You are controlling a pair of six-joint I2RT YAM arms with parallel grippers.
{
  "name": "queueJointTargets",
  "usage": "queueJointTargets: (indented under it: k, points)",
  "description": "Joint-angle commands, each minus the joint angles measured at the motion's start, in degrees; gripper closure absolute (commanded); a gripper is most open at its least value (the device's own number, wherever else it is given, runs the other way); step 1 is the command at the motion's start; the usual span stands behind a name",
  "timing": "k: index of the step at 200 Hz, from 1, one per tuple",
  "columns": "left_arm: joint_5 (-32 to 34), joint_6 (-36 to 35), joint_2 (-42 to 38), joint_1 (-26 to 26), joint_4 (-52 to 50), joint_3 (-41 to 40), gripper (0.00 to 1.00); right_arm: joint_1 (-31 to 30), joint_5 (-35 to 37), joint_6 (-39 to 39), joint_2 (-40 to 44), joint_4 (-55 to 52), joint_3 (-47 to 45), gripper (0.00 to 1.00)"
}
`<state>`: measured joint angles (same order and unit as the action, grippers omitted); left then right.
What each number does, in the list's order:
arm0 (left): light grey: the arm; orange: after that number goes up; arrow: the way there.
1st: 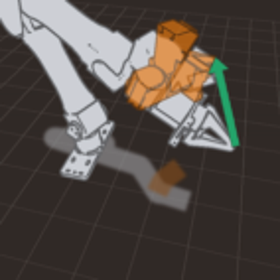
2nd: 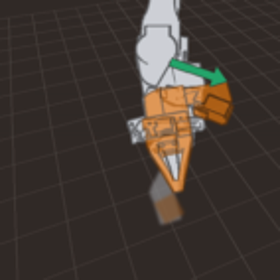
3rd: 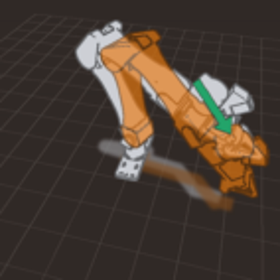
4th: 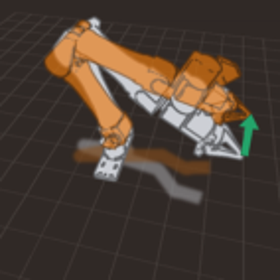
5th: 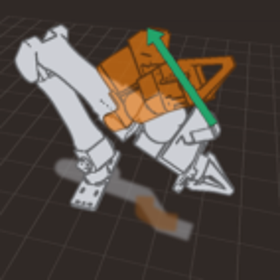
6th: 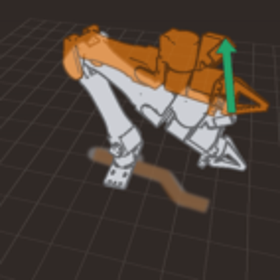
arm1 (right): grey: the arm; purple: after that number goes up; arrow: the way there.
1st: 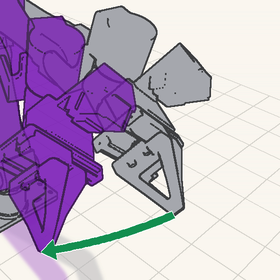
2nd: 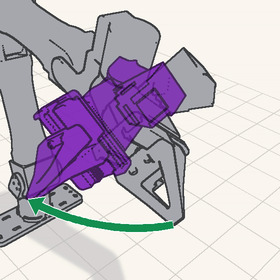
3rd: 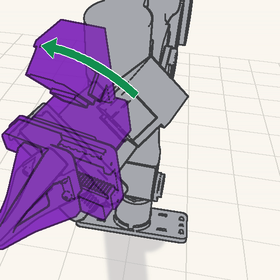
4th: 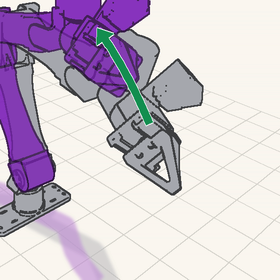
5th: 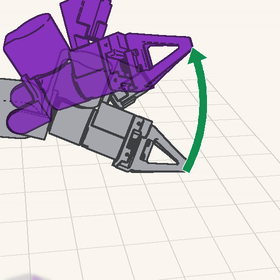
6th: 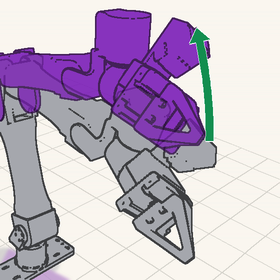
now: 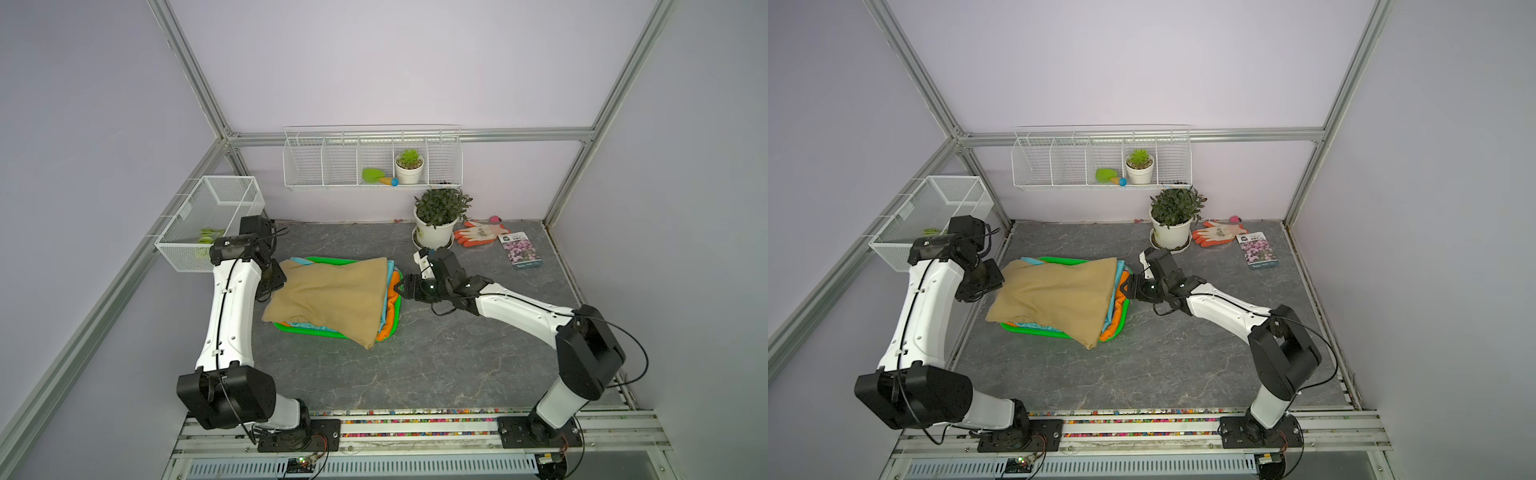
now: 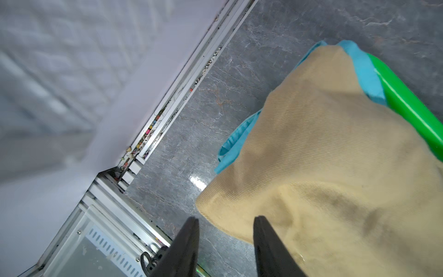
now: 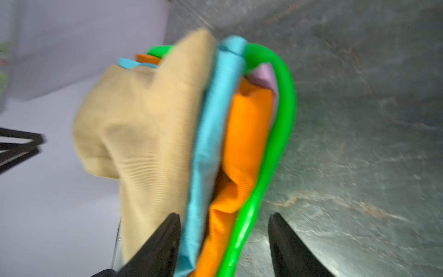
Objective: Put the folded long pants in the basket
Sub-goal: Move the basket to the center of the board.
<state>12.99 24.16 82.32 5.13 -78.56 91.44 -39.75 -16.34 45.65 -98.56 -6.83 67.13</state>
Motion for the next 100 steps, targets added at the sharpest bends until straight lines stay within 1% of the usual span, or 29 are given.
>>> queueJointTargets:
  k: [1, 19, 40, 50, 67, 79, 91, 100]
  points:
    - [-8.8, -3.3, -3.4, 0.3, 5.5, -2.8, 0.58, -1.2, 0.2, 0.9, -2.3, -1.9, -0.1, 0.39]
    - [-11.5, -3.5, -4.5, 0.3, 7.1, -4.2, 0.58, -2.1, -0.2, 0.7, -4.4, -2.8, 0.8, 0.41]
    - [-13.0, -4.0, -4.8, 0.3, 7.3, -4.5, 0.58, -2.4, 0.9, 0.4, -6.7, -6.0, 2.0, 0.48]
    - [-14.9, -4.2, -4.9, 0.3, 7.5, -4.8, 0.58, -2.4, 2.3, -0.5, -7.8, -8.6, 3.0, 0.52]
    - [-19.8, -5.3, -5.5, 0.3, 8.9, -6.2, 0.58, -2.4, 6.2, -3.6, -10.1, -18.4, 7.3, 0.58]
    - [-24.3, -6.4, -5.9, 0.2, 9.9, -7.2, 0.58, -2.2, 9.8, -6.2, -11.0, -25.8, 10.5, 0.60]
    - [-29.4, -7.5, -6.4, 0.2, 10.8, -8.3, 0.58, -1.7, 13.7, -8.8, -10.1, -30.5, 11.2, 0.62]
    - [-33.1, -7.8, -6.6, 0.2, 11.5, -9.1, 0.58, -0.7, 15.1, -11.1, -8.7, -32.7, 10.4, 0.64]
